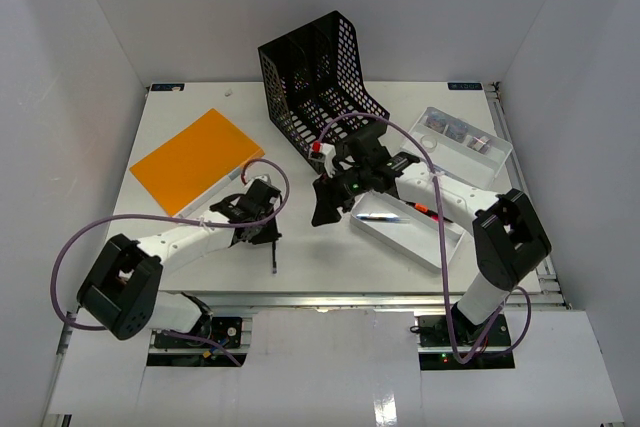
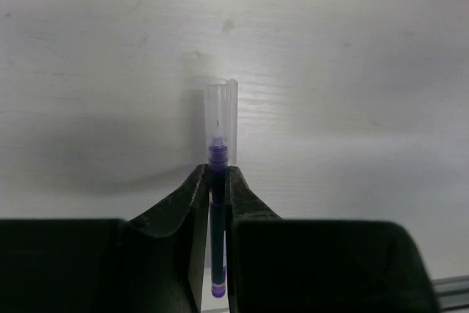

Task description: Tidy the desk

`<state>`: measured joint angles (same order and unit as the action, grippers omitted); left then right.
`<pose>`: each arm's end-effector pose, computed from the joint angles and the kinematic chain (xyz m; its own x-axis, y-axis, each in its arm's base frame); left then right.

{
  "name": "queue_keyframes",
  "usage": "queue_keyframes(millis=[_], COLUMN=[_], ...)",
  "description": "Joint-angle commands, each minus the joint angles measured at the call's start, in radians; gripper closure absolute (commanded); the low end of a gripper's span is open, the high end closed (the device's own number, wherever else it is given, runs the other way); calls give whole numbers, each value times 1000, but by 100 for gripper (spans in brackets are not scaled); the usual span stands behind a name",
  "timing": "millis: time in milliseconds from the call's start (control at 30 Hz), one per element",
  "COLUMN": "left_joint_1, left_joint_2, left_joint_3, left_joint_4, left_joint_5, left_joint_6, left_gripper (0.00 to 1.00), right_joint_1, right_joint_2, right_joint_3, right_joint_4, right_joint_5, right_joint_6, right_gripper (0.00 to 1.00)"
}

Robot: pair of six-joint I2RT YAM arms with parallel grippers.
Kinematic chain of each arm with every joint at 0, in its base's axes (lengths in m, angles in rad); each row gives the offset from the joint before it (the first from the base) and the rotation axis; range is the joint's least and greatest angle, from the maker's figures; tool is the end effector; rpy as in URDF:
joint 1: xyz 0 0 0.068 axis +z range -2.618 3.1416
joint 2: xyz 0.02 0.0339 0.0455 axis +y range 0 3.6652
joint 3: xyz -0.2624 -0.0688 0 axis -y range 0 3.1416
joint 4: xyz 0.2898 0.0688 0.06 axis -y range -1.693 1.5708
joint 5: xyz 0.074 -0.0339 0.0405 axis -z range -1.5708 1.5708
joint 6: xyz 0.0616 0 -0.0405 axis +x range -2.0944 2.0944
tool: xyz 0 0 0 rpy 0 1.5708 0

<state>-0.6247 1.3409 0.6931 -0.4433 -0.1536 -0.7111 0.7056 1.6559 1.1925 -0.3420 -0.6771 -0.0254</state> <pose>0.2405 -0.1618 0.1223 -0.8850 -0.1570 -0.4382 -0.0752 0.9772 -0.1984 0.2893 0.2971 0.2111 -0.5275 -0.4754 -0.7041 -0.8495 0.2998 0.4341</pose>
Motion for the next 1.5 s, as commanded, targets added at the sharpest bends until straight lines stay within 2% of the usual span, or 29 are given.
queue_keyframes(millis=[0, 67, 233, 500, 667, 767, 933, 1033, 1100, 1133, 1233, 1300, 1333, 1367, 1467], left_joint_1=[0, 0, 0, 0, 0, 0, 0, 0, 0, 0, 0, 0, 0, 0, 0], left_joint_2=[-130, -170, -209, -164, -154, -150, -143, -146, -148, -150, -153, -165, -175, -184, -235], left_joint_3=[-52, -98, -153, -153, -155, -154, -159, -165, -164, -163, -155, -140, -130, -123, -107], left_joint_4=[198, 301, 509, 740, 806, 823, 833, 836, 835, 835, 833, 809, 791, 779, 727], left_joint_5=[96, 140, 134, 143, 140, 149, 152, 152, 152, 152, 152, 152, 152, 152, 147], left_joint_6=[-184, -265, -402, -481, -497, -501, -511, -511, -501, -495, -456, -418, -394, -369, -281], left_gripper=[90, 94, 96, 95, 96, 96, 95, 94, 92, 84, 40, 16, 7, 3, 2], right_joint_1=[-47, -54, -55, -55, -55, -55, -57, -64, -71, -74, -92, -118, -130, -141, -181], right_joint_2=[-53, -49, -30, -5, 27, 40, 50, 47, 40, 38, 17, -5, -21, -35, -102], right_joint_3=[-42, -55, -67, -86, -78, -69, -51, -53, -57, -58, -69, -85, -92, -94, -114], right_joint_4=[104, 126, 156, 208, 218, 218, 222, 222, 222, 222, 220, 212, 197, 184, 85], right_joint_5=[-76, -100, -159, -212, -191, -180, -197, -196, -196, -196, -188, -164, -144, -122, -4], right_joint_6=[96, 117, 140, 194, 221, 232, 220, 219, 215, 213, 200, 176, 153, 133, 41], right_gripper=[33, 32, 29, 27, 30, 42, 82, 91, 92, 92, 92, 92, 92, 92, 92])
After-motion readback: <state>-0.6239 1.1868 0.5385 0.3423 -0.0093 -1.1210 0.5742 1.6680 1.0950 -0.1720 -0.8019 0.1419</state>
